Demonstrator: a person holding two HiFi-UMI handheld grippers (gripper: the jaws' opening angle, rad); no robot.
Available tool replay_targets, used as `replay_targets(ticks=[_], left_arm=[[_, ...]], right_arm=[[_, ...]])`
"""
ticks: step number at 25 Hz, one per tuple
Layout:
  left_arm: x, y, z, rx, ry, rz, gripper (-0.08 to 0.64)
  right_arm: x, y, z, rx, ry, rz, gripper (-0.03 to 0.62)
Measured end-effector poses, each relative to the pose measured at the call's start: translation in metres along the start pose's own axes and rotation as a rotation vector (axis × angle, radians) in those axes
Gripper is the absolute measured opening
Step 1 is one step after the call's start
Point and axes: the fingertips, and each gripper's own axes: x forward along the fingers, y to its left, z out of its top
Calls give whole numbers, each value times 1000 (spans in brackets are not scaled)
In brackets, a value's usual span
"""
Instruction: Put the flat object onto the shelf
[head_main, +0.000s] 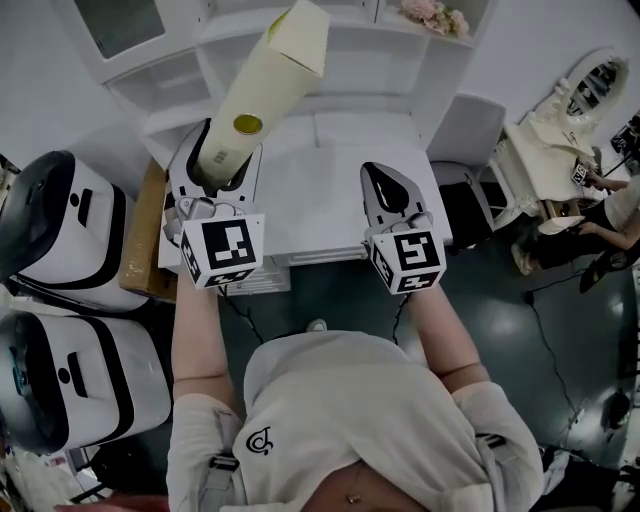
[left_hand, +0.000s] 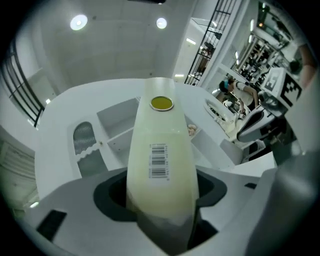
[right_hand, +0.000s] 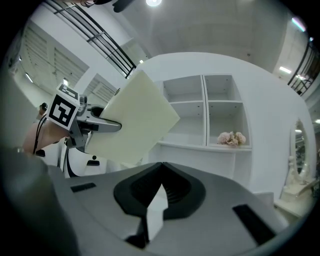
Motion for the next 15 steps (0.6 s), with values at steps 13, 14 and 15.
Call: replay_targets(ticks=[13,14,15], left_arm=[[81,36,43,417,-50,32,301],[88,37,44,463,-49,32,301],[95,36,46,506,-46,31,301]], right_arm=[[54,-20,8,-13,-35,-33,8],[59,-20,7,-11,-34,-32,8],[63,-21,5,-10,-32,-30,8]])
